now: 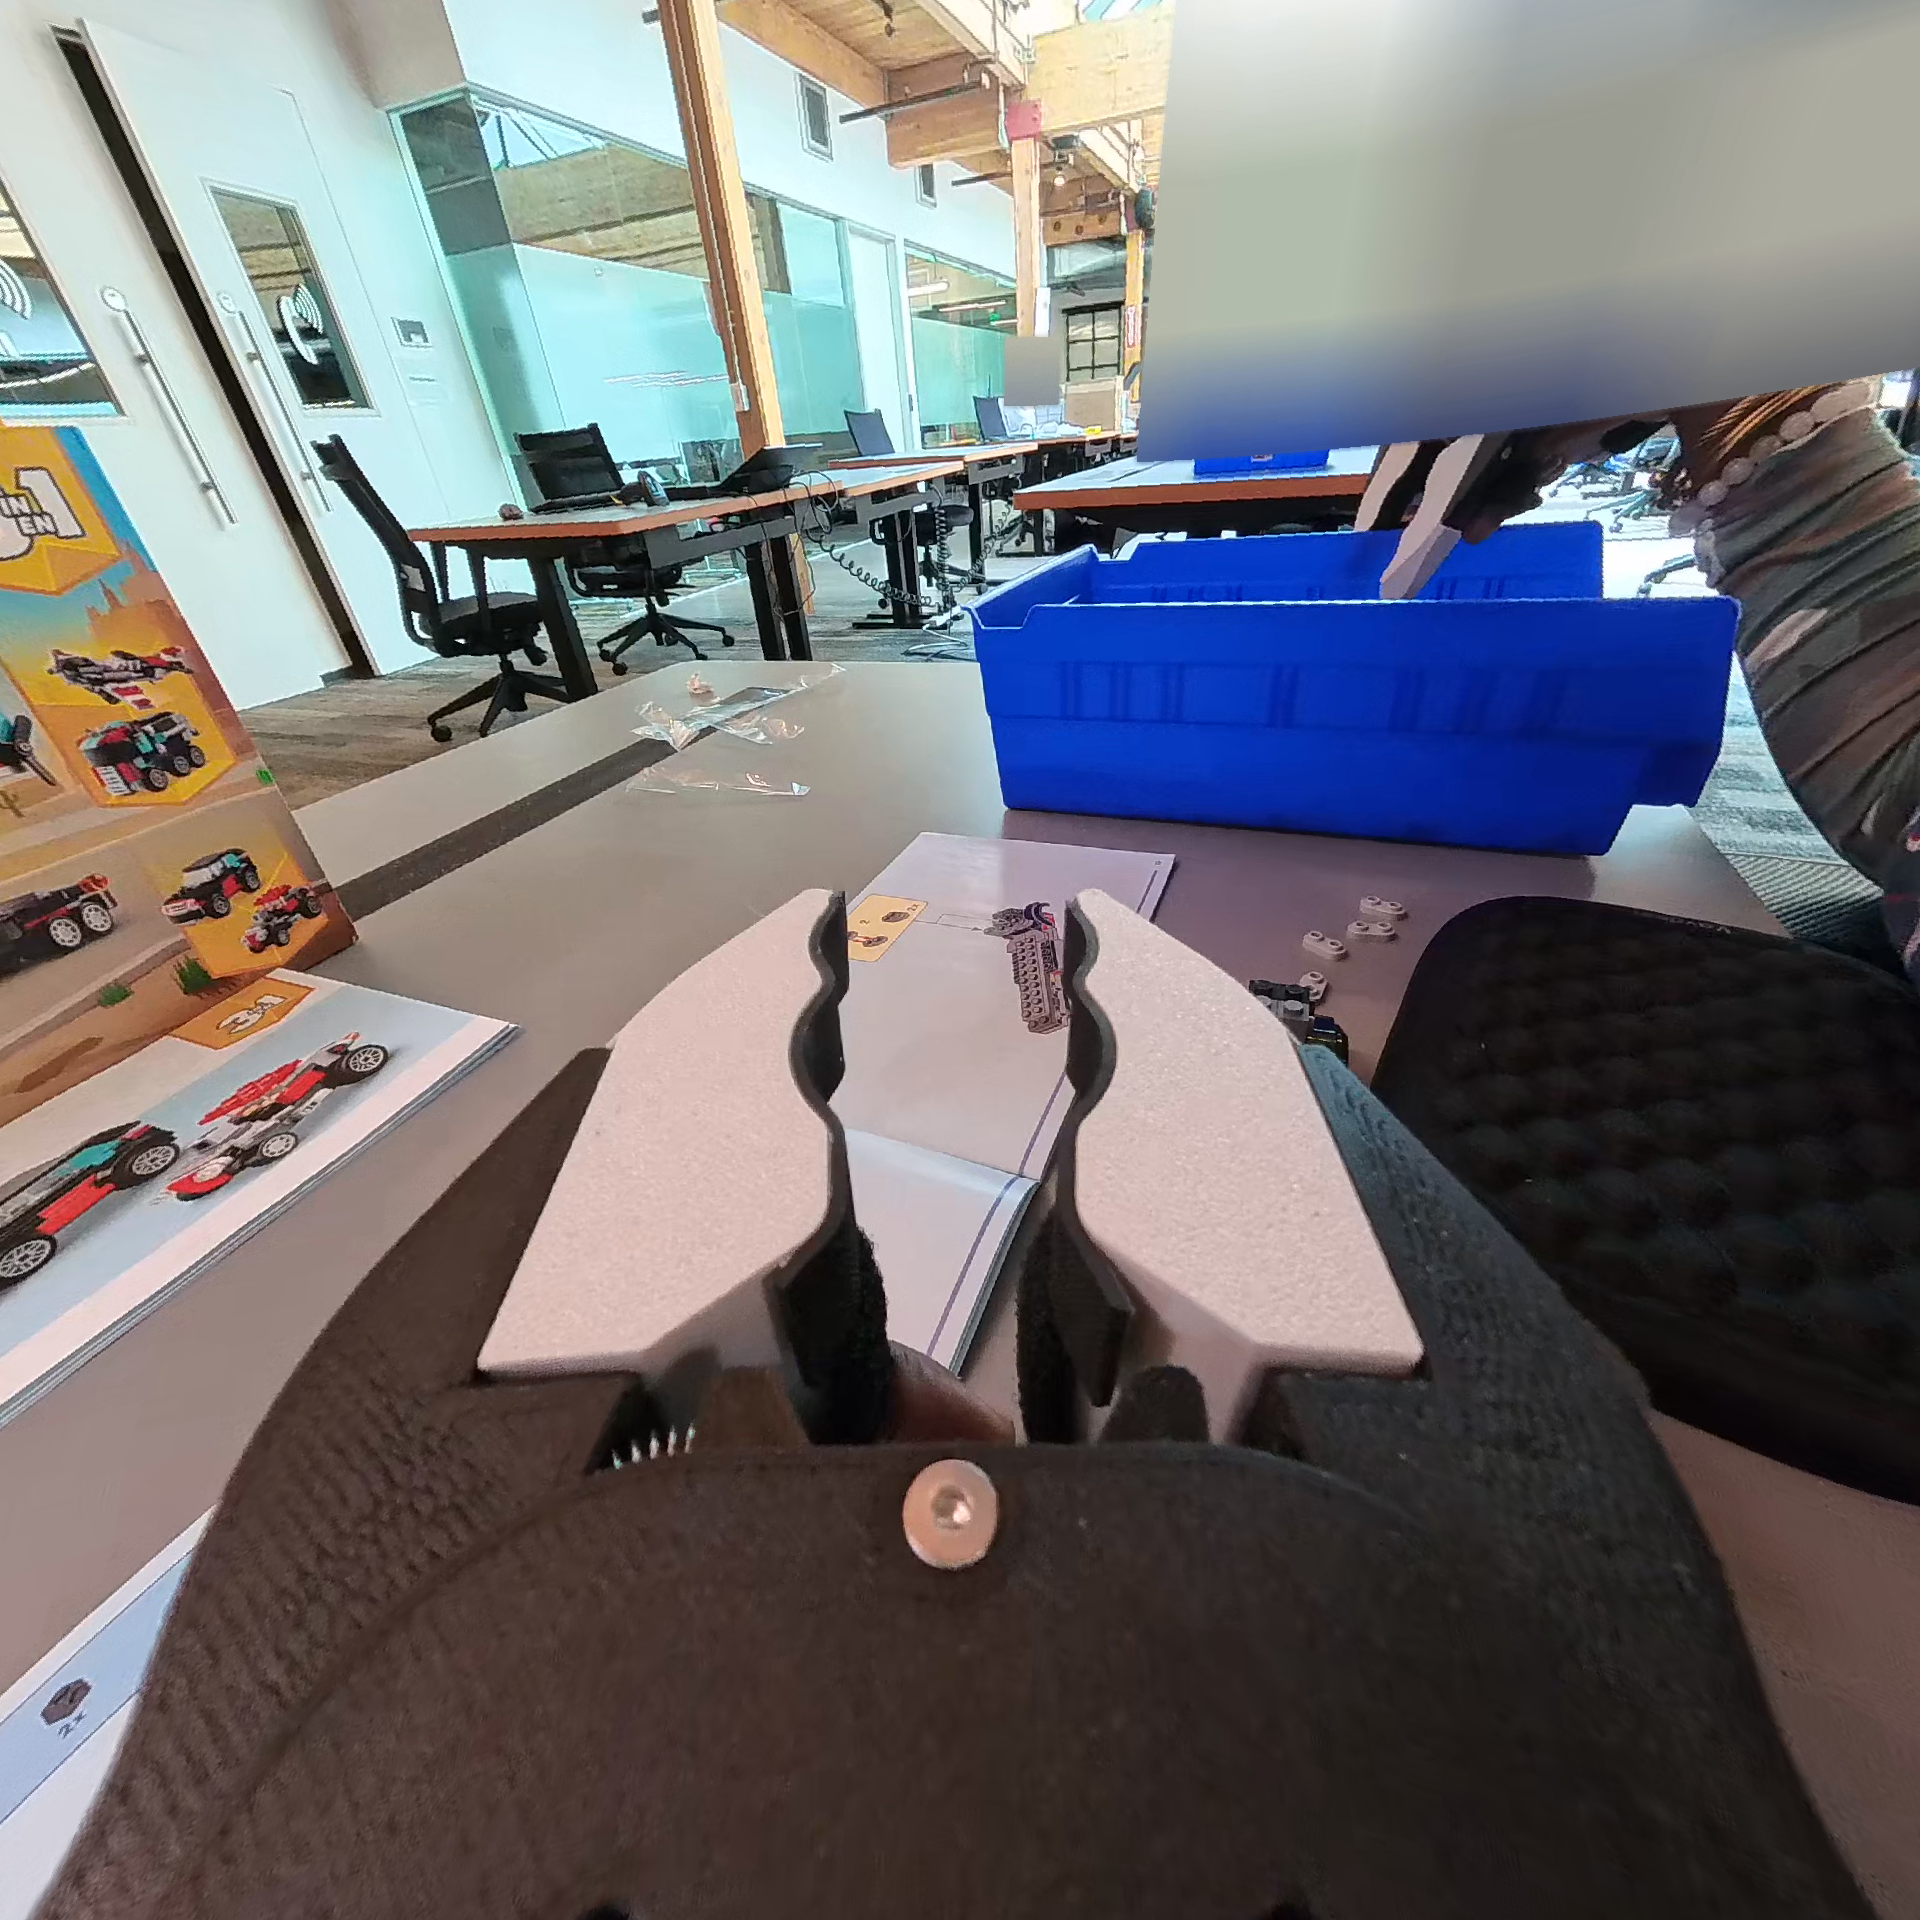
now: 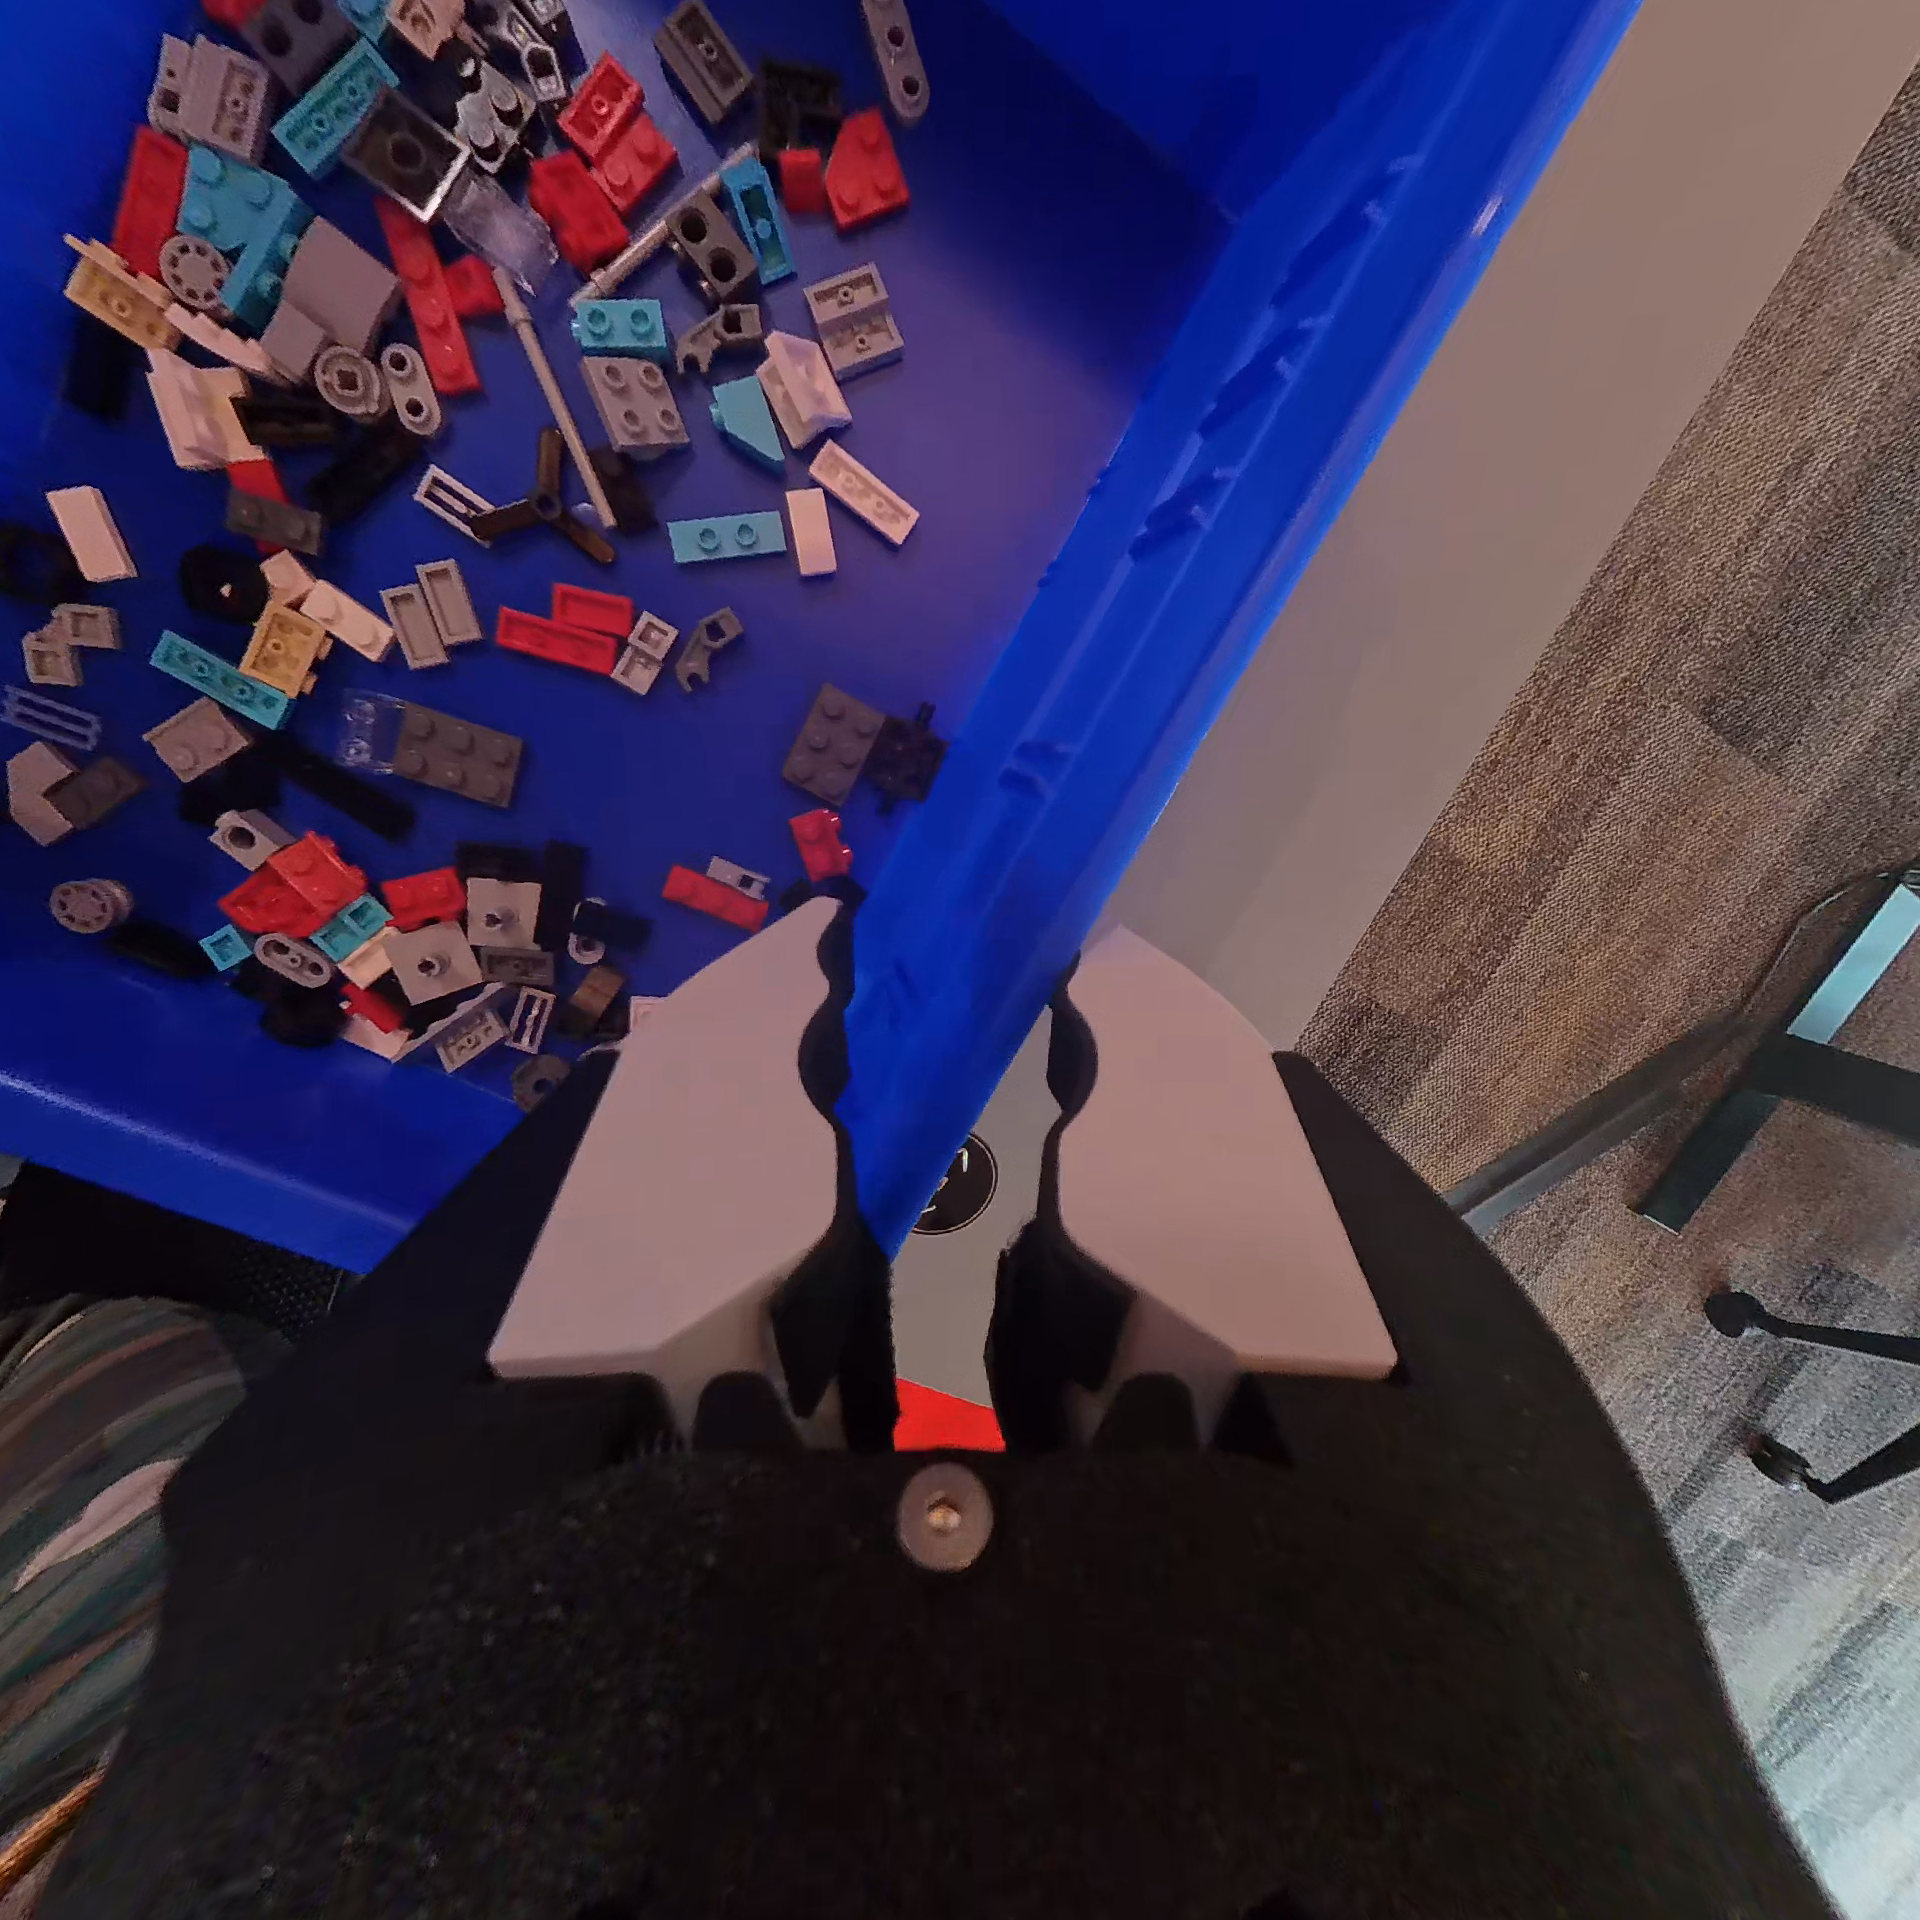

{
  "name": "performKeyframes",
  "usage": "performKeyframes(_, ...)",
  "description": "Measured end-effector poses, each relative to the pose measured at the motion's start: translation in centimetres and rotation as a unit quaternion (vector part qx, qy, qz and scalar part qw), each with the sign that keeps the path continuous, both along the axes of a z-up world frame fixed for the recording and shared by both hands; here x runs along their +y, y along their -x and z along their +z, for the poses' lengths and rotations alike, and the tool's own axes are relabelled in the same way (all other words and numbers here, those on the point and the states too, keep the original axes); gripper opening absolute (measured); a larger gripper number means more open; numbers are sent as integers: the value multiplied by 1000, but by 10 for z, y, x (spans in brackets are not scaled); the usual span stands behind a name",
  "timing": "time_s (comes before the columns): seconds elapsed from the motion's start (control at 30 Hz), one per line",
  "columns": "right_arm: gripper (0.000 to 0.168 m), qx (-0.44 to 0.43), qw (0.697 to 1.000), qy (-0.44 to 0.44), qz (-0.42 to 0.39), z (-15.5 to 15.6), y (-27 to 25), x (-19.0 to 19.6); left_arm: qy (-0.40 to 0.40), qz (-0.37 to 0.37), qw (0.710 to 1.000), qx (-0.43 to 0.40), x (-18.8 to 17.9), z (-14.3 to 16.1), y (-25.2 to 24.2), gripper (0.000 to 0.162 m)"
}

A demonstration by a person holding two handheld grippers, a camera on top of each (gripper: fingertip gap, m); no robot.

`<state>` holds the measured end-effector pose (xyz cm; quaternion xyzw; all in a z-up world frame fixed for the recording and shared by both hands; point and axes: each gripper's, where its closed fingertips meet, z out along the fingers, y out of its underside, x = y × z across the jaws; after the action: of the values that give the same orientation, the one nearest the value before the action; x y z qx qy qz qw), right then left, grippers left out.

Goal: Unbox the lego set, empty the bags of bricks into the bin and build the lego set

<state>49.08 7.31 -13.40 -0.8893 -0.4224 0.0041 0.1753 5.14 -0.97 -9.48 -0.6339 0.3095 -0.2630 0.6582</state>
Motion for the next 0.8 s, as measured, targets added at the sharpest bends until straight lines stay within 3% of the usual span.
performKeyframes(0.8,29,-2,1000,19,-9,-7,-4,1,4,5,1000,-9,1,1,2,39)
